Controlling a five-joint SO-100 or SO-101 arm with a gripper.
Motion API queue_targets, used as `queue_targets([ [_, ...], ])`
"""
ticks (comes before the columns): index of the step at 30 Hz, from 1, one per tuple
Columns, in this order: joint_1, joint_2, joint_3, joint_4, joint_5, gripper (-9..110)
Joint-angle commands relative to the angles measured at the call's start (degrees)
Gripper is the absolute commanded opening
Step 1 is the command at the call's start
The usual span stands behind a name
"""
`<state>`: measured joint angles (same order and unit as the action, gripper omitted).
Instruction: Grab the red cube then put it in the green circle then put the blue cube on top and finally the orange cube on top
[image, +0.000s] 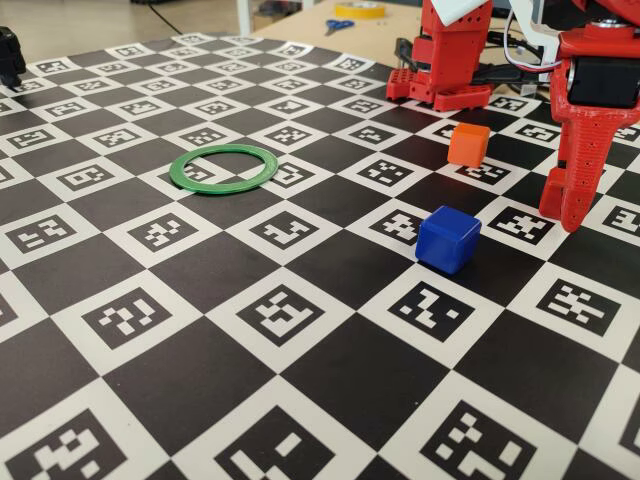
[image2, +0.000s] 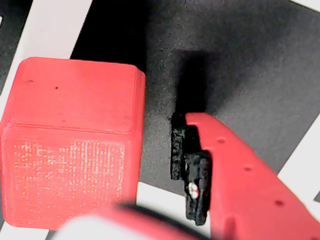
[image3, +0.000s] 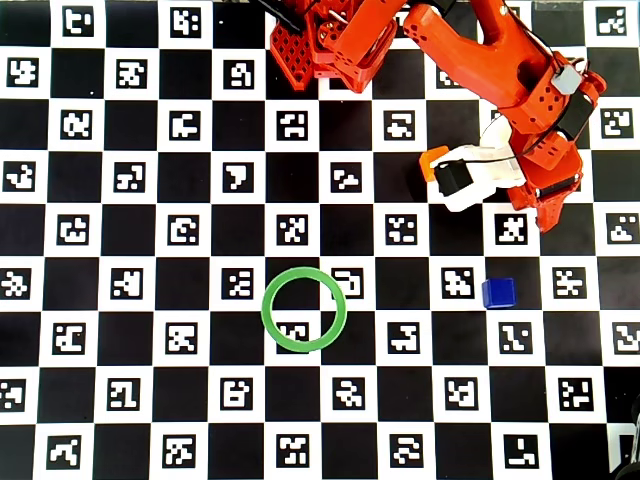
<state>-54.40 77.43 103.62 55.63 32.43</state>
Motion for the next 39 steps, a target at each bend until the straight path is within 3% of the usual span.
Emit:
queue_targets([
  [1,0.7,1.1,-5.3,-0.3,-1.0,29],
  [14,2.5,0.2,-9.3,3.5,-1.6,10],
  [25,4.5,4.9,-12.8,11.9,-7.3,8],
  [39,17.1,14.7,-25.6,31.2,-20.9,6],
])
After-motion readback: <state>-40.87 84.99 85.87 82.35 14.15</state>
